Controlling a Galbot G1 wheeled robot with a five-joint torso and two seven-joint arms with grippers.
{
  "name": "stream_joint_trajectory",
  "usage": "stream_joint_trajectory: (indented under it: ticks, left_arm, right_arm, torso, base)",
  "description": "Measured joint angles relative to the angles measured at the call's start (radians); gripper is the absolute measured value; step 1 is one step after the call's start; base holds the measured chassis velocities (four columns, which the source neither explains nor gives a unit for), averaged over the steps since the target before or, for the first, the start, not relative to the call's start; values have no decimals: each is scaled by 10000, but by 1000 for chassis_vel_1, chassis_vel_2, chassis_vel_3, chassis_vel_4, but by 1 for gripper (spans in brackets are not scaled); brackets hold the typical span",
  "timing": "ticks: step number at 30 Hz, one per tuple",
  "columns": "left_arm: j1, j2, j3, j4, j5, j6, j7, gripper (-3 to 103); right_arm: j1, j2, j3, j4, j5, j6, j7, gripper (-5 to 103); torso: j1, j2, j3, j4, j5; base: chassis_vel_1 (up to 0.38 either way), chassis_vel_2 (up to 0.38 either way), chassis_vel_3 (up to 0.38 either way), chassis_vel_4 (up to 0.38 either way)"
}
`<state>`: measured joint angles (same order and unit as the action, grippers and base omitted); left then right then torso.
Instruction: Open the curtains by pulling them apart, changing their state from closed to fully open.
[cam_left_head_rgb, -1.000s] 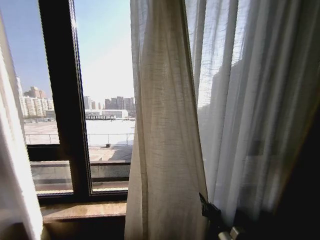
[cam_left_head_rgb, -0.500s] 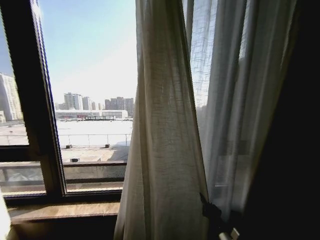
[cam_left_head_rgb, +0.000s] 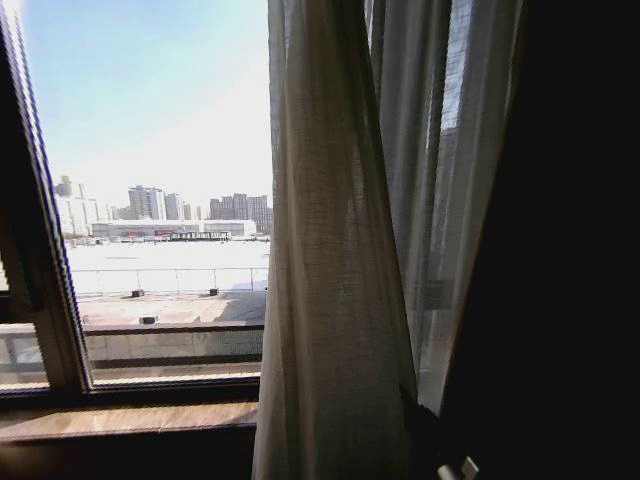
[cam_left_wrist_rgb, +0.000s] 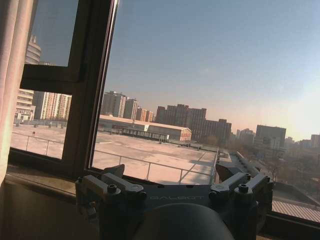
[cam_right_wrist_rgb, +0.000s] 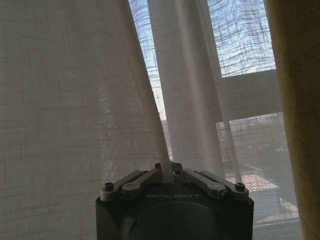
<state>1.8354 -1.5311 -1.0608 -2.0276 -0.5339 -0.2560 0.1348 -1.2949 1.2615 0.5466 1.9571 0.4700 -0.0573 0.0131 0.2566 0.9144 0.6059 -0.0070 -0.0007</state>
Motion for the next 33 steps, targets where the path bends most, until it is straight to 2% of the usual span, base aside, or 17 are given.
stream_joint_trajectory:
  ticks: [7, 15, 21, 28, 31, 33]
  left_arm:
    - [28, -8, -22, -69, -16, -6, 2, 100]
    - [48, -29, -29, -139, -10, -6, 4, 100]
    - [71, -52, -24, -141, 6, -6, 12, 100]
    - [80, -40, -29, -134, 6, -16, 16, 100]
    - [81, -33, -30, -125, 5, -17, 13, 100]
    - [81, -26, -25, -123, 5, -18, 12, 100]
  right_arm:
    - [54, -30, 0, -5, 33, 1, -2, 0]
    - [60, -28, 58, -1, 11, 3, -3, 0]
    - [-47, 6, 74, 47, -329, 223, -39, 0]
    - [-139, 100, -14, 69, -677, 510, -37, 0]
    - [-140, 102, -37, 76, -682, 512, -29, 0]
    - [-145, 104, -41, 80, -668, 511, -19, 0]
  torso:
    - [0, 0, 0, 5, 5]
    - [1, 0, 1, -1, 9]
    - [1, 0, 1, -1, 12]
    - [0, -1, 1, -3, 14]
    - [0, -1, 1, 2, -6]
    - [0, 0, 1, 3, 0]
  base:
    - [-239, -214, 251, 223]
    - [-338, -353, 334, 339]
    - [-340, -320, 330, 341]
    - [-113, -117, 130, 93]
    - [0, 0, 0, 0]
    - [50, 78, -42, -46]
